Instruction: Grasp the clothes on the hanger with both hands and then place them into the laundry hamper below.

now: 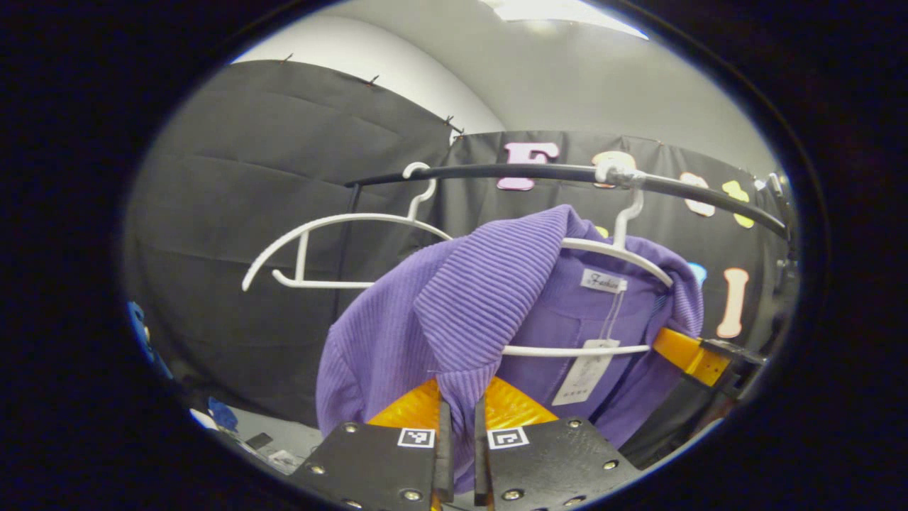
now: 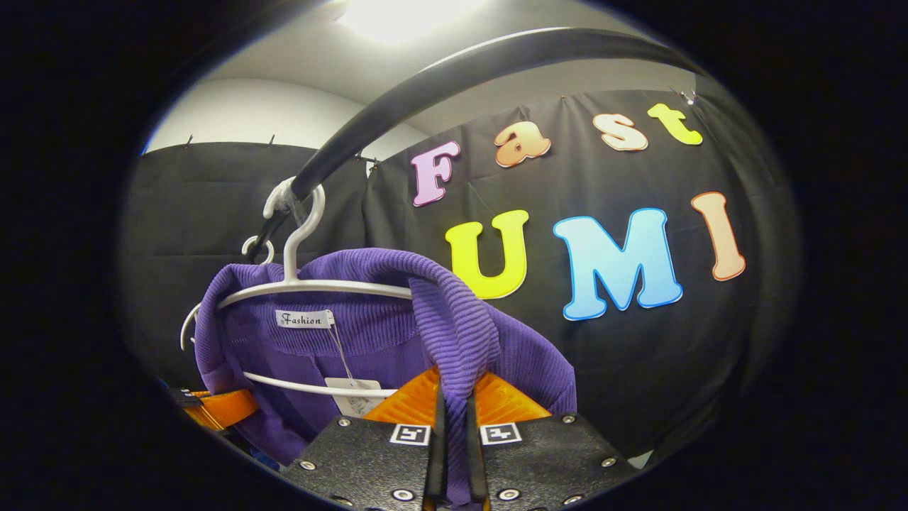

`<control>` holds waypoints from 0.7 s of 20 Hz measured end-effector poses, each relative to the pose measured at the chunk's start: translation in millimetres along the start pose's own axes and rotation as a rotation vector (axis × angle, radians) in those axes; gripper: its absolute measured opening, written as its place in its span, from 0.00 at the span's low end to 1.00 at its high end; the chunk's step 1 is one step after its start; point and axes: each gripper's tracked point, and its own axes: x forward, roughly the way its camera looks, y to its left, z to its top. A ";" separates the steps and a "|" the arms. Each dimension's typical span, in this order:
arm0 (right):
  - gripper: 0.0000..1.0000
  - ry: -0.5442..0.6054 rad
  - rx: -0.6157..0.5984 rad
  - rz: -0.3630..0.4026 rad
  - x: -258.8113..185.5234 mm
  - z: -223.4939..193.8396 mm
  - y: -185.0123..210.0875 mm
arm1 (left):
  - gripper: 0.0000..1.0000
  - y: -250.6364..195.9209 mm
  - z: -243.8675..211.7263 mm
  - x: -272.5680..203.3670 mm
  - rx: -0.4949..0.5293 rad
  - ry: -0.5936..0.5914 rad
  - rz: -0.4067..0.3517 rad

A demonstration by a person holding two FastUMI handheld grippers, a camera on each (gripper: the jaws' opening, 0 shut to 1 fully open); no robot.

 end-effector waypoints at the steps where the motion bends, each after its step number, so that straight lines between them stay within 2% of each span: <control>1: 0.07 -0.003 -0.002 0.013 0.8 -0.4 1.8 | 0.19 0.0 1.0 -0.6 0.000 -0.007 -0.017; 2: 0.05 -0.008 -0.006 0.022 -1.0 2.1 1.1 | 0.10 8.4 0.3 0.6 0.008 -0.014 0.011; 3: 0.00 -0.010 -0.013 0.037 -3.2 1.7 0.7 | 0.01 5.4 3.6 -6.2 0.000 -0.016 -0.005; 4: 0.00 -0.009 -0.023 0.047 -3.8 2.4 0.1 | 0.06 2.3 2.9 -9.7 -0.010 -0.015 -0.019; 5: 0.00 -0.012 -0.029 0.052 -4.5 3.9 0.1 | 0.01 4.7 4.8 -10.7 -0.005 -0.021 -0.013; 8: 0.00 -0.019 -0.042 0.046 -4.4 6.0 -5.8 | 0.01 8.0 18.7 -23.8 0.011 -0.059 -0.018; 9: 0.00 -0.021 -0.045 0.037 -4.3 7.4 -8.6 | 0.01 8.9 24.4 -28.0 0.014 -0.069 -0.020; 10: 0.00 -0.023 -0.050 0.027 -4.4 9.1 -11.9 | 0.05 11.1 29.8 -33.3 0.016 -0.079 -0.023; 11: 0.00 -0.030 -0.059 0.011 -8.3 11.3 -14.9 | 0.01 17.0 35.9 -38.4 0.018 -0.091 -0.021; 14: 0.00 -0.052 -0.082 -0.035 -16.4 20.3 -23.9 | 0.01 34.8 54.9 -48.8 0.012 -0.116 -0.015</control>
